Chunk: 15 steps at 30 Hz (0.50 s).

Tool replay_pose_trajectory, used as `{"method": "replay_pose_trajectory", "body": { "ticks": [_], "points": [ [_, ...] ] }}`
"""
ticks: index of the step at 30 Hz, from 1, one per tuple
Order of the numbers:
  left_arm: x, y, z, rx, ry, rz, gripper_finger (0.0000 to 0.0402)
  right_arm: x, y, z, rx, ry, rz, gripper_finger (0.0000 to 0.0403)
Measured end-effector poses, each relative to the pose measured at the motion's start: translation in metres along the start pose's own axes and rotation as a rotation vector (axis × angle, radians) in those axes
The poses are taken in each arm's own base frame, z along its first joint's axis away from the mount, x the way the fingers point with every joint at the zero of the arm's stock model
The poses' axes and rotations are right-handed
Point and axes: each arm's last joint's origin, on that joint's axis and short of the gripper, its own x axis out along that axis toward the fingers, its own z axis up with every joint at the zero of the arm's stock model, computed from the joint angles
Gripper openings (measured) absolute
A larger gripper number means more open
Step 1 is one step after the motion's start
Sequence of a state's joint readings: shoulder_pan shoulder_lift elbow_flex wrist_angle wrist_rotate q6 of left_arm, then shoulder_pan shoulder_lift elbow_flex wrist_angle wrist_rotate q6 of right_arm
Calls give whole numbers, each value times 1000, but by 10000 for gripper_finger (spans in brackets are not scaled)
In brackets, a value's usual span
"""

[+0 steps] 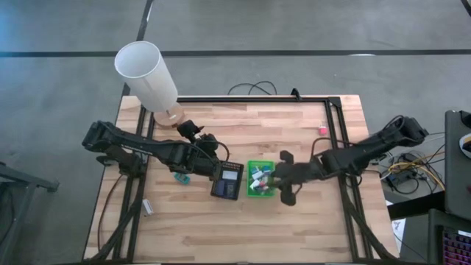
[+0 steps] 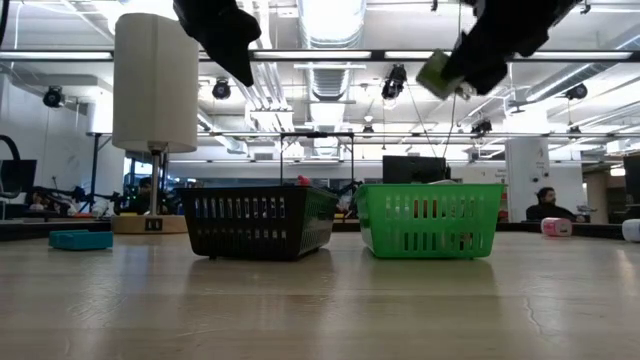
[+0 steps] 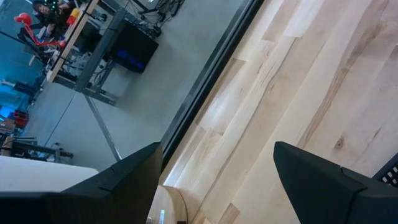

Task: Pick & Place Office items
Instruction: Put the green charger adapter into the green basket

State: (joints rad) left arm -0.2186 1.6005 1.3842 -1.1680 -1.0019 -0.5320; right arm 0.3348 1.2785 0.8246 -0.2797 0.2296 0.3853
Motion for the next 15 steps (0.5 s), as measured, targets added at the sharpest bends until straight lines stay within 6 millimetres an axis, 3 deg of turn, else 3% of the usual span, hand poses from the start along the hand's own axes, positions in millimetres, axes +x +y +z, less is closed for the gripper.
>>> {"method": "replay_pose_trajectory", "body": {
  "ticks": [9,15],
  "points": [
    [0,0,0,0,0,-1,314,8,-26,0,107,43,-17,125],
    [0,0,0,0,0,-1,314,13,-33,-4,162,78,-5,125]
  ]
}}
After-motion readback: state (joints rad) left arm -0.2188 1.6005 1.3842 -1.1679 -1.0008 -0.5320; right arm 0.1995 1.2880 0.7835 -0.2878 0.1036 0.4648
